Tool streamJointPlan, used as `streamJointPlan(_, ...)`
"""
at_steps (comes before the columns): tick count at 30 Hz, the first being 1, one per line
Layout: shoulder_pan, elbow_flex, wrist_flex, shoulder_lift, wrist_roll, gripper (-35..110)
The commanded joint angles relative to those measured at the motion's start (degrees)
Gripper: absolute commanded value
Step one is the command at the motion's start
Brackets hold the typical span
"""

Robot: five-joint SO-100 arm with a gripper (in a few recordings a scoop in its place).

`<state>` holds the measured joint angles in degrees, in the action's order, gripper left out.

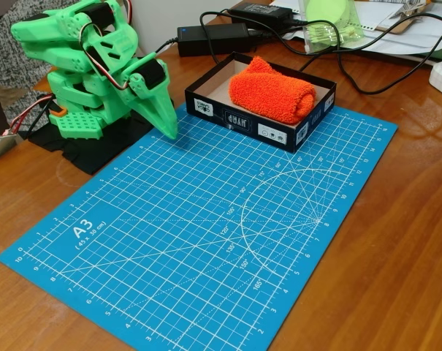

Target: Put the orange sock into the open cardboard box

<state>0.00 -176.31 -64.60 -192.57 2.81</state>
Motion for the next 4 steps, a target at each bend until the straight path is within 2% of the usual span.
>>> streamJointPlan(1,0.9,0.2,0.4,-0.9,0.8,0)
streamJointPlan(4,0.6,0.2,0.4,-0.9,0.7,0)
